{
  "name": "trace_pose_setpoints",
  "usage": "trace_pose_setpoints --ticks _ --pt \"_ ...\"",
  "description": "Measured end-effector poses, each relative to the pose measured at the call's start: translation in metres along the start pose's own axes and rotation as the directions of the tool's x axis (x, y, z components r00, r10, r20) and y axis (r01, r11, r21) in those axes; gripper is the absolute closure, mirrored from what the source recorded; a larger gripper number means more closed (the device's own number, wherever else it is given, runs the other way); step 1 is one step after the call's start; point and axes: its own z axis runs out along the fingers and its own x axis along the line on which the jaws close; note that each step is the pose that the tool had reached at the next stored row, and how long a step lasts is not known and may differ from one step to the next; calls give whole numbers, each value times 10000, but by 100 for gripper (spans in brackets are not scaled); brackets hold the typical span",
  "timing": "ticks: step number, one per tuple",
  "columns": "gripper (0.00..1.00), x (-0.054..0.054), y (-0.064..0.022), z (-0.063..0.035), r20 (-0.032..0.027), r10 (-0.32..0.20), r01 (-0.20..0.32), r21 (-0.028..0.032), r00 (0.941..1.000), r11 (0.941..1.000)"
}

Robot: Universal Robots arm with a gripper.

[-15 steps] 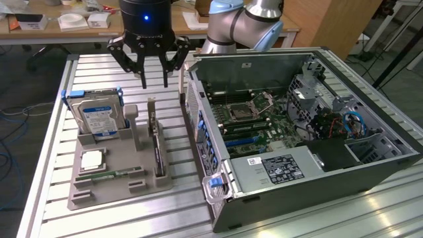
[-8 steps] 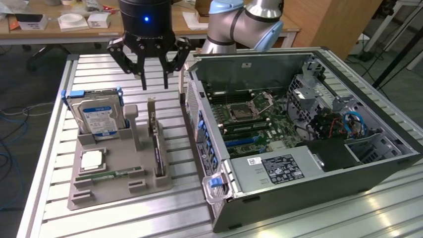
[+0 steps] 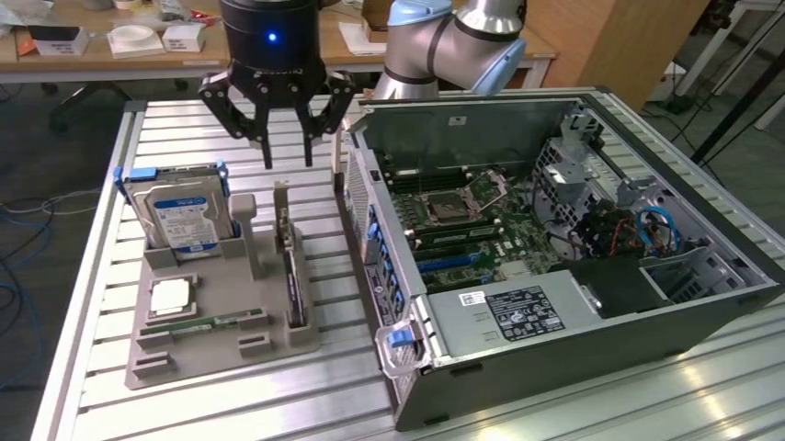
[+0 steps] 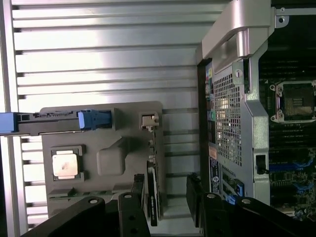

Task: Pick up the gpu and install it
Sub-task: 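Pick up the gpu and move the gpu toward the slot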

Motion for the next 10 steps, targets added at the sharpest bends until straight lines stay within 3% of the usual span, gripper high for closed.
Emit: trace_pose_setpoints --ticks 10 --pt "53 -3 -47 -2 0 1 -1 0 10000 10000"
